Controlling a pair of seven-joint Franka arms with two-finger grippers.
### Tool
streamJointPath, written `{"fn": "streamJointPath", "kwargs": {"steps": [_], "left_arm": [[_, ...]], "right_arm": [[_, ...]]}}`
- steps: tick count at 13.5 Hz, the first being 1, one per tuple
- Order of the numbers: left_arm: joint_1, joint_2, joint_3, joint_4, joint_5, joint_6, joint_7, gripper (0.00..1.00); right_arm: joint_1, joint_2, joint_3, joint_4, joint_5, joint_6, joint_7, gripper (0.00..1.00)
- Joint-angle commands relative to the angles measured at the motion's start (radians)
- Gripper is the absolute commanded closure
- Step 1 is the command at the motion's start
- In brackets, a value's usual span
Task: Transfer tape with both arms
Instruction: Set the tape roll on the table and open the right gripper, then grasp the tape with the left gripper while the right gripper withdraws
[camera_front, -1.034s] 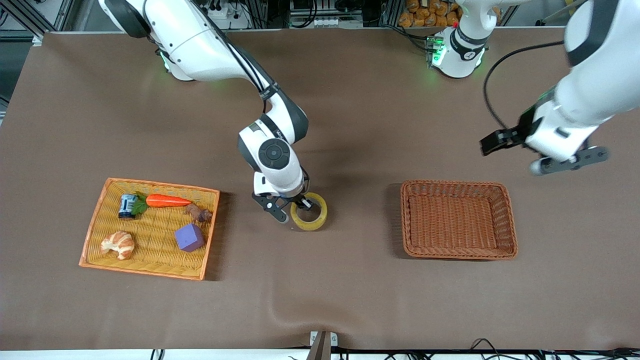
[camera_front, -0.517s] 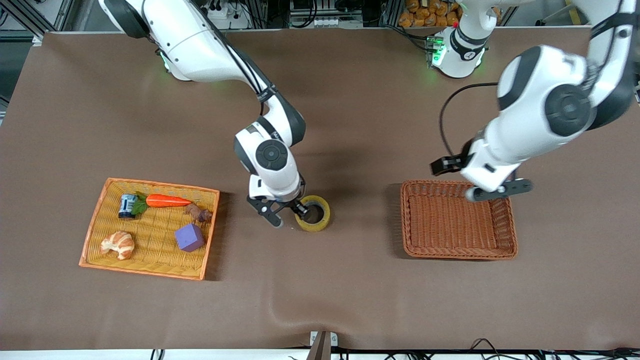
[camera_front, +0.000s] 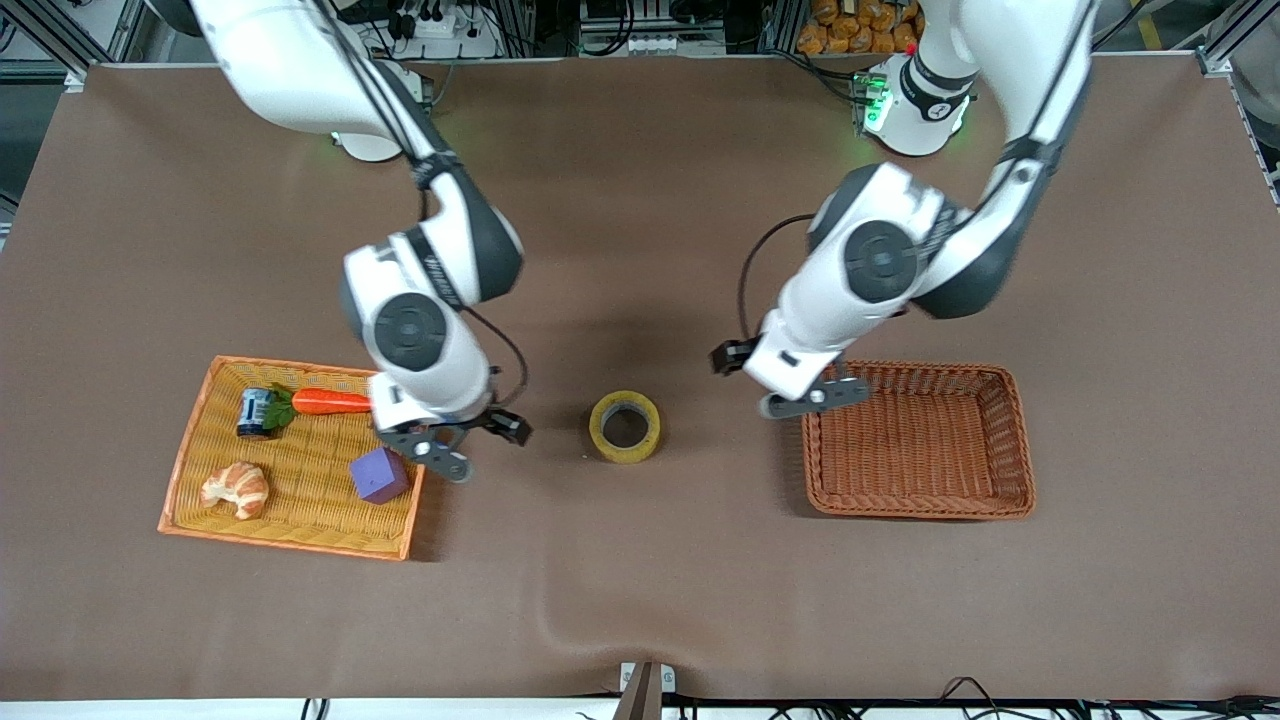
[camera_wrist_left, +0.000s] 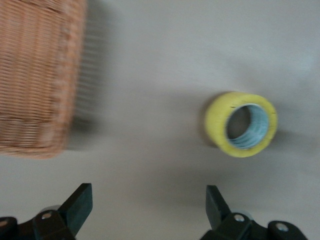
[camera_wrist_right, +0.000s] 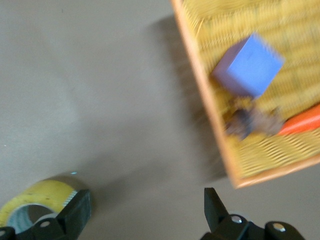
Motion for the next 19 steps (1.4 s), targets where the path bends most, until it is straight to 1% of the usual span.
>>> {"fn": "streamJointPath", "kwargs": {"steps": [1, 3, 4, 6, 8, 10, 11, 12, 15, 16, 17, 18, 19], "left_arm": [[-0.046, 0.125, 0.011, 0.063, -0.009, 0.145, -0.036, 0.0], [-0.094, 0.191, 0.022, 0.111, -0.005, 0.21, -0.027, 0.0], [-0.109, 0.217, 0.034, 0.114, 0.026, 0.265, -0.017, 0.0], [-0.137, 0.266, 0.046, 0.116, 0.121, 0.377, -0.017, 0.0], [-0.161, 0.337, 0.057, 0.145, 0.169, 0.457, -0.013, 0.0], [-0.227, 0.384, 0.132, 0.16, 0.239, 0.5, -0.014, 0.0], [-0.255, 0.394, 0.158, 0.165, 0.239, 0.512, -0.014, 0.0], [-0.267, 0.401, 0.167, 0.165, 0.239, 0.514, -0.016, 0.0], [-0.27, 0.429, 0.172, 0.167, 0.242, 0.546, -0.016, 0.01], [-0.279, 0.432, 0.172, 0.167, 0.245, 0.554, -0.016, 0.08], [-0.279, 0.432, 0.174, 0.165, 0.245, 0.554, -0.016, 0.29], [-0.281, 0.429, 0.174, 0.165, 0.249, 0.554, -0.016, 0.57], [-0.285, 0.424, 0.174, 0.163, 0.264, 0.552, -0.016, 0.92]], "right_arm": [[-0.093, -0.128, 0.022, -0.123, -0.003, 0.001, -0.245, 0.0], [-0.168, -0.177, 0.022, -0.142, 0.0, -0.032, -0.431, 0.0], [-0.206, -0.203, 0.022, -0.146, 0.005, -0.068, -0.502, 0.0], [-0.28, -0.264, 0.022, -0.162, 0.041, -0.094, -0.542, 0.0], [-0.322, -0.307, 0.022, -0.16, 0.048, -0.118, -0.576, 0.0], [-0.348, -0.346, 0.022, -0.153, 0.049, -0.154, -0.622, 0.0], [-0.352, -0.367, 0.02, -0.15, 0.049, -0.178, -0.625, 0.0], [-0.363, -0.39, 0.02, -0.153, 0.049, -0.203, -0.64, 0.0], [-0.415, -0.447, 0.019, -0.151, 0.049, -0.252, -0.777, 0.0], [-0.421, -0.47, 0.019, -0.151, 0.049, -0.27, -0.811, 0.0], [-0.423, -0.496, 0.017, -0.151, 0.048, -0.296, -0.821, 0.0], [-0.425, -0.513, 0.017, -0.151, 0.048, -0.325, -0.823, 0.0], [-0.429, -0.53, 0.017, -0.151, 0.048, -0.347, -0.823, 0.0]]}}
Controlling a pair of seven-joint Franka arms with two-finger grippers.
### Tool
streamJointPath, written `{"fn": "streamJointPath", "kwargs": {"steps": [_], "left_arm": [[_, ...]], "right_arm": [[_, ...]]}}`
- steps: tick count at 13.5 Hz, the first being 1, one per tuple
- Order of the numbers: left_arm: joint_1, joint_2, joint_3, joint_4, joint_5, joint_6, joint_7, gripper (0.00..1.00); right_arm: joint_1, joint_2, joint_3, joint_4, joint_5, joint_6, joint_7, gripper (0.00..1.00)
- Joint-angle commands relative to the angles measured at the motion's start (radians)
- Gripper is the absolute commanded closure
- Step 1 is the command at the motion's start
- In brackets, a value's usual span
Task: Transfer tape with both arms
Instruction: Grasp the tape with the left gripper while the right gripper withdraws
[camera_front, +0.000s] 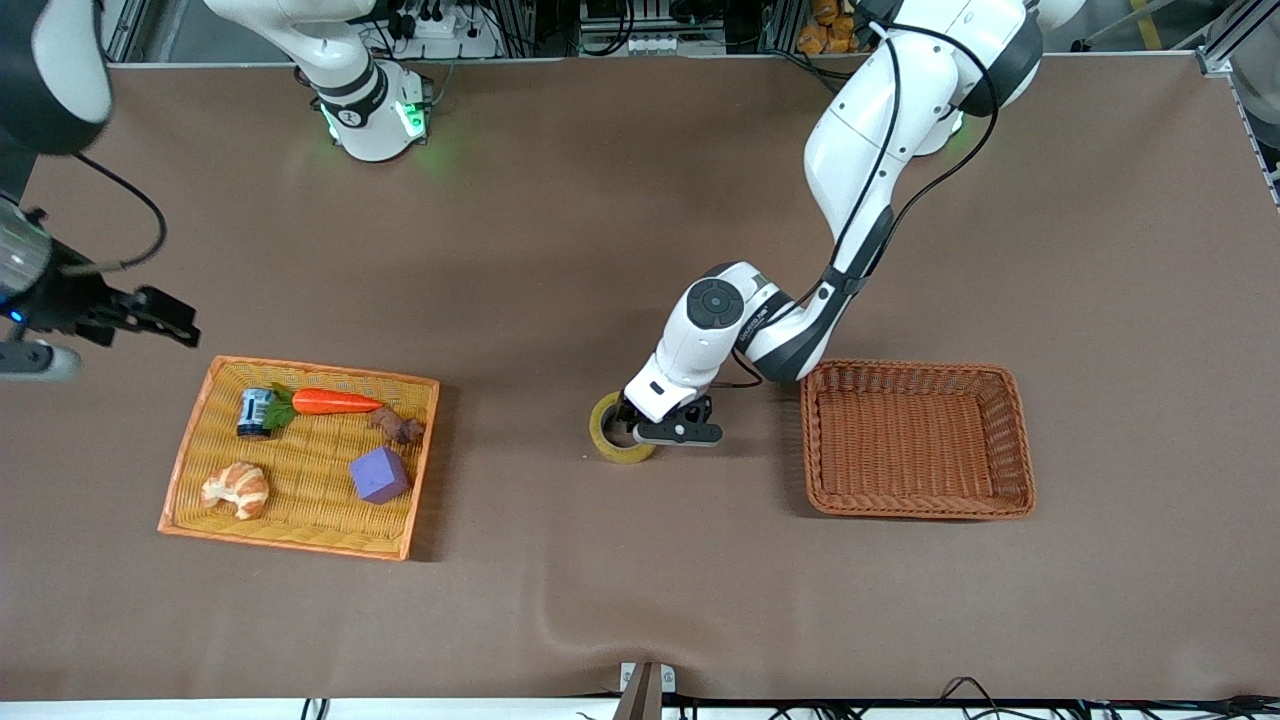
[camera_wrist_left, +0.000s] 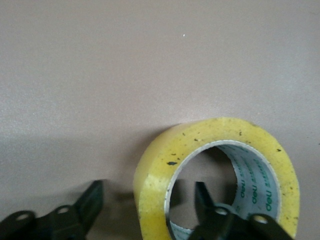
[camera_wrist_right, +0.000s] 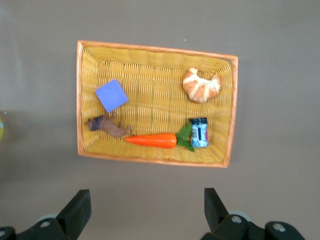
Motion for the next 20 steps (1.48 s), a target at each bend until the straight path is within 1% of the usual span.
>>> {"fn": "streamJointPath", "kwargs": {"steps": [1, 3, 5, 7, 8, 9, 10, 12, 13, 15, 16, 17, 18, 20], "left_arm": [[-0.018, 0.005, 0.011, 0.019, 0.055, 0.013, -0.003, 1.0], [-0.011, -0.001, 0.011, 0.016, 0.064, 0.01, -0.004, 1.0], [0.002, -0.022, 0.009, 0.008, 0.066, -0.02, -0.003, 1.0], [0.015, -0.076, 0.006, 0.007, 0.066, -0.124, -0.001, 1.0], [0.033, -0.118, -0.001, -0.001, 0.066, -0.187, 0.0, 1.0], [0.048, -0.174, -0.004, -0.031, 0.066, -0.227, 0.007, 1.0], [0.067, -0.246, -0.003, -0.088, 0.066, -0.237, 0.02, 1.0], [0.137, -0.411, -0.004, -0.253, 0.066, -0.237, 0.103, 1.0], [0.175, -0.495, -0.007, -0.345, 0.058, -0.237, 0.14, 1.0], [0.267, -0.644, -0.029, -0.538, 0.054, -0.235, 0.239, 1.0], [0.319, -0.697, -0.037, -0.603, 0.052, -0.235, 0.323, 1.0], [0.373, -0.731, -0.044, -0.643, 0.04, -0.235, 0.427, 1.0], [0.418, -0.746, -0.044, -0.66, -0.006, -0.237, 0.536, 1.0], [0.465, -0.748, -0.047, -0.664, -0.156, -0.284, 0.693, 1.0]], "right_arm": [[-0.022, -0.078, 0.017, -0.042, 0.016, -0.047, -0.02, 0.0], [-0.023, -0.089, 0.017, -0.042, 0.016, -0.066, -0.02, 0.0], [-0.022, -0.081, 0.019, -0.041, 0.014, -0.046, -0.02, 0.0], [-0.019, -0.079, 0.019, -0.038, -0.003, -0.03, -0.019, 0.0], [-0.025, -0.079, 0.019, -0.016, -0.001, -0.044, -0.006, 0.0], [-0.026, -0.079, 0.017, -0.007, -0.001, -0.052, -0.017, 0.0], [-0.028, -0.084, 0.014, -0.004, -0.003, -0.068, -0.017, 0.0], [-0.042, -0.087, -0.015, 0.036, 0.006, -0.137, -0.02, 0.0], [-0.042, -0.081, -0.013, 0.062, 0.008, -0.15, -0.006, 0.0], [-0.031, -0.079, -0.006, 0.07, -0.003, -0.161, -0.005, 0.0], [-0.032, -0.084, -0.007, 0.067, -0.003, -0.167, -0.015, 0.0], [-0.036, -0.086, -0.007, 0.067, 0.005, -0.168, -0.019, 0.0], [-0.033, -0.095, -0.006, 0.059, 0.003, -0.17, -0.02, 0.0], [-0.022, -0.11, 0.001, 0.059, 0.002, -0.182, -0.019, 0.0]]}}
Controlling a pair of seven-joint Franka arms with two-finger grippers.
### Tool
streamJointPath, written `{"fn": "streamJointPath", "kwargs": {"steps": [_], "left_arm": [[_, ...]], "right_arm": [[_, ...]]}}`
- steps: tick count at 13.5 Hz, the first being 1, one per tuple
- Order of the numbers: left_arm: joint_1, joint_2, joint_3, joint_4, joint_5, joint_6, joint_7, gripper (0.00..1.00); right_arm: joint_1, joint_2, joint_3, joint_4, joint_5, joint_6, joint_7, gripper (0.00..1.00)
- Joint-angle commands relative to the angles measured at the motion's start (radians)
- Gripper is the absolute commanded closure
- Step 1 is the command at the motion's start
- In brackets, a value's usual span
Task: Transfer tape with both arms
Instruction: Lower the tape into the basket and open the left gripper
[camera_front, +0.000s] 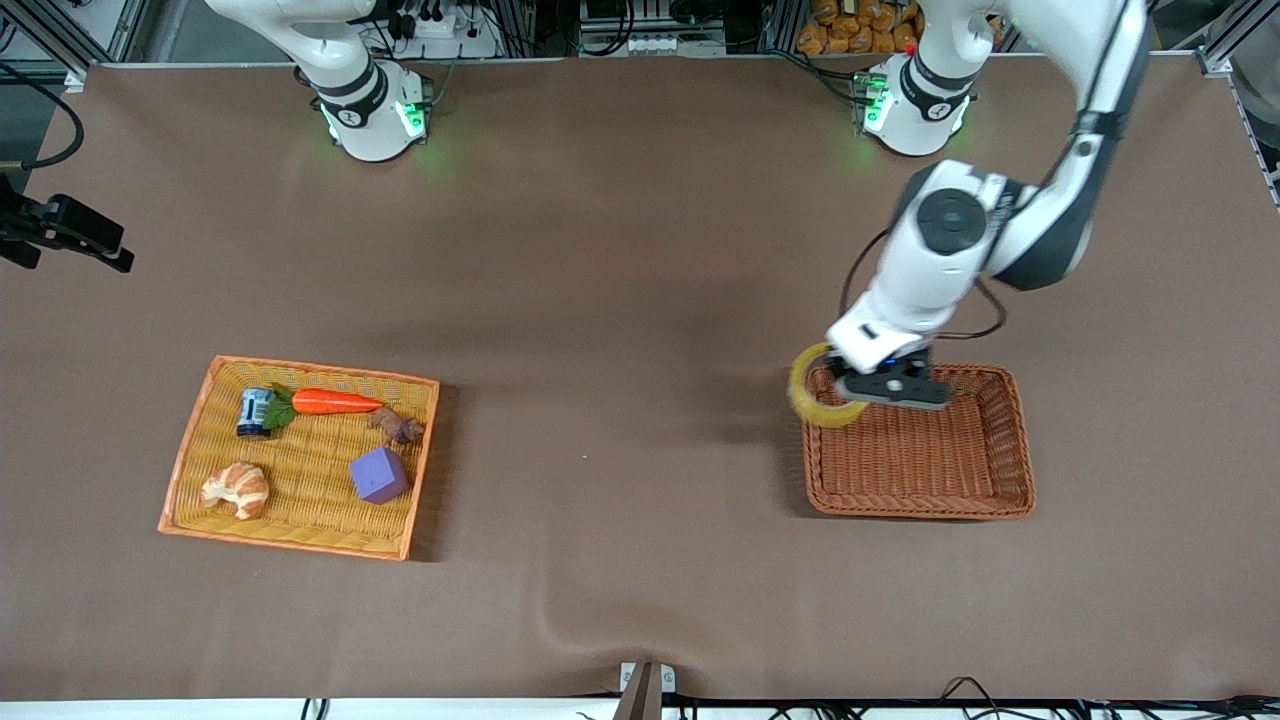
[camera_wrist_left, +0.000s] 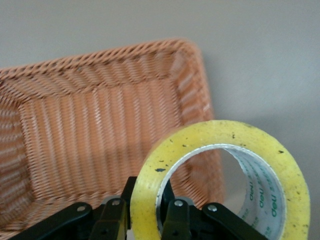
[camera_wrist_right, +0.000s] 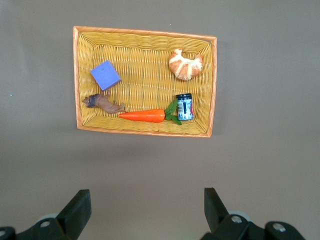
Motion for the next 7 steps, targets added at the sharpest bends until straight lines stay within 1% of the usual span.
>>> {"fn": "streamJointPath", "kwargs": {"steps": [1, 4, 5, 6, 7], "left_arm": [[0.075, -0.026, -0.021, -0.033, -0.127, -0.044, 0.163, 1.0], [0.201, 0.055, -0.017, -0.007, -0.129, -0.046, 0.254, 1.0], [0.263, 0.066, -0.015, -0.005, -0.129, -0.046, 0.257, 1.0], [0.326, 0.107, -0.018, 0.01, -0.12, -0.046, 0.257, 1.0], [0.353, 0.146, -0.02, 0.039, -0.121, -0.046, 0.256, 1.0]], "right_arm": [[0.002, -0.03, 0.01, -0.002, 0.004, -0.02, -0.01, 0.0], [0.002, -0.031, 0.01, -0.004, 0.004, -0.039, -0.027, 0.0], [0.002, -0.037, 0.01, -0.007, 0.002, -0.046, -0.044, 0.0], [-0.004, -0.039, 0.007, -0.012, 0.002, -0.044, -0.062, 0.0], [-0.007, -0.042, 0.004, -0.016, 0.002, -0.041, -0.096, 0.0]]}}
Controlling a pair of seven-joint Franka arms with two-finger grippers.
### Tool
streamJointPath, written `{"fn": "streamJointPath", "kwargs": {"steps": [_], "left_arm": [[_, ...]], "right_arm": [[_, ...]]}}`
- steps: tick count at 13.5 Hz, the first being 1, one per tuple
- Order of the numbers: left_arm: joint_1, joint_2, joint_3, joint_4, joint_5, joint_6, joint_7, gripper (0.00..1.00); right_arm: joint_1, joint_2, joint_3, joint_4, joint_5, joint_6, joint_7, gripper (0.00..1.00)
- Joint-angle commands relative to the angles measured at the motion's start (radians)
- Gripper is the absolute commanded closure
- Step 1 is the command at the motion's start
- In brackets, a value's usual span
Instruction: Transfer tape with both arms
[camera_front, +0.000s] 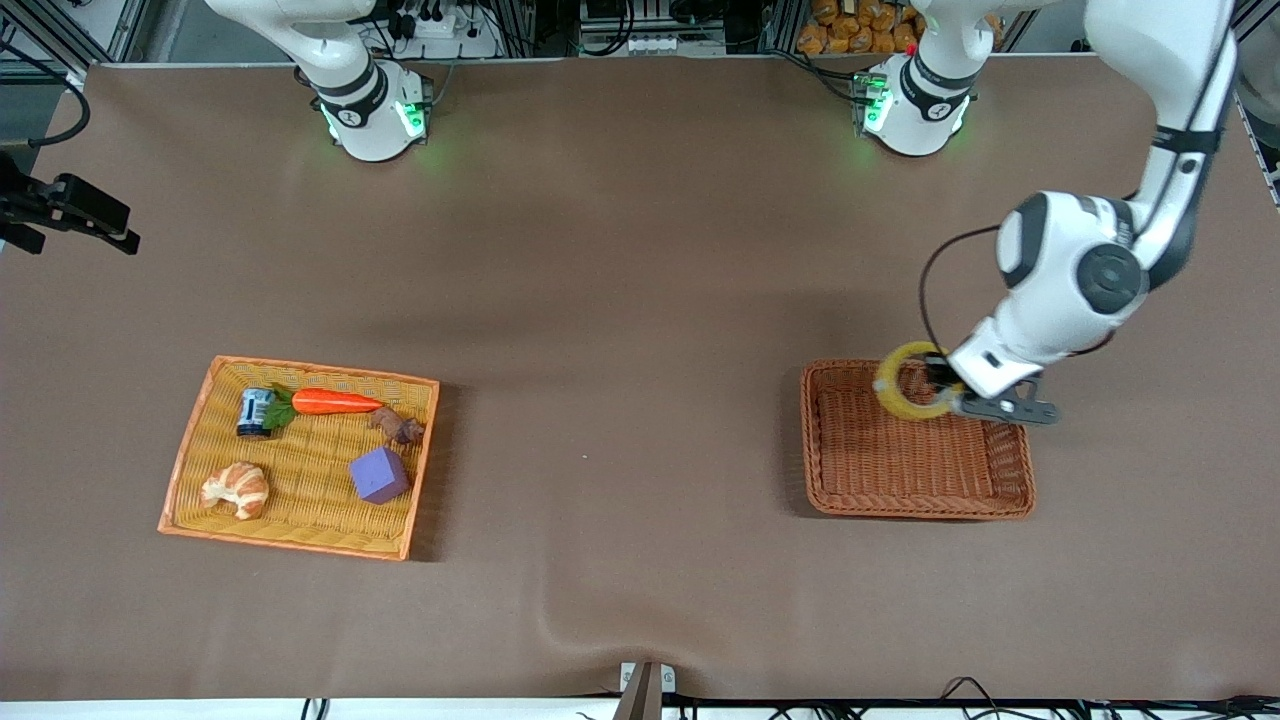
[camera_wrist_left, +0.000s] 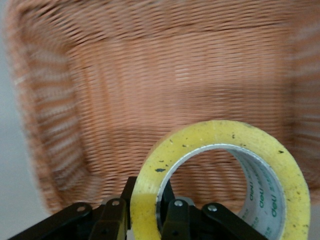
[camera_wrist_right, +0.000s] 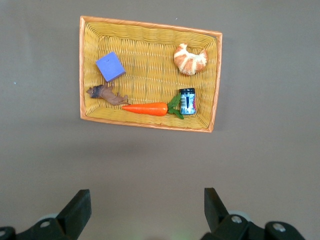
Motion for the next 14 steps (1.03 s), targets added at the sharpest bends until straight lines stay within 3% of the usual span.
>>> {"fn": "streamJointPath", "kwargs": {"steps": [1, 4, 5, 6, 10, 12, 14], "left_arm": [[0.08, 0.088, -0.018, 0.074, -0.019, -0.012, 0.016, 1.0], [0.083, 0.123, -0.015, 0.132, -0.01, -0.012, 0.01, 1.0], [0.083, 0.138, -0.015, 0.143, -0.011, -0.012, 0.005, 0.79], [0.083, 0.151, -0.015, 0.161, -0.01, -0.011, 0.01, 0.01], [0.071, 0.142, -0.018, 0.266, -0.008, -0.043, 0.014, 0.0], [0.072, 0.111, -0.023, 0.359, -0.008, -0.169, 0.014, 0.0], [0.072, 0.068, -0.026, 0.431, -0.008, -0.286, 0.014, 0.0]], "right_arm": [[-0.01, -0.027, -0.004, -0.024, 0.002, -0.007, -0.074, 0.0], [-0.016, -0.039, -0.005, -0.041, 0.016, -0.001, -0.078, 0.0], [-0.016, -0.039, -0.004, -0.041, 0.016, -0.001, -0.077, 0.0], [-0.013, -0.038, -0.005, -0.036, 0.013, 0.002, -0.063, 0.0], [-0.034, -0.03, -0.005, -0.003, 0.013, 0.003, -0.077, 0.0], [-0.1, -0.028, -0.005, -0.006, 0.095, -0.004, -0.08, 0.0], [-0.113, -0.031, -0.004, -0.007, 0.116, -0.009, -0.08, 0.0]]}}
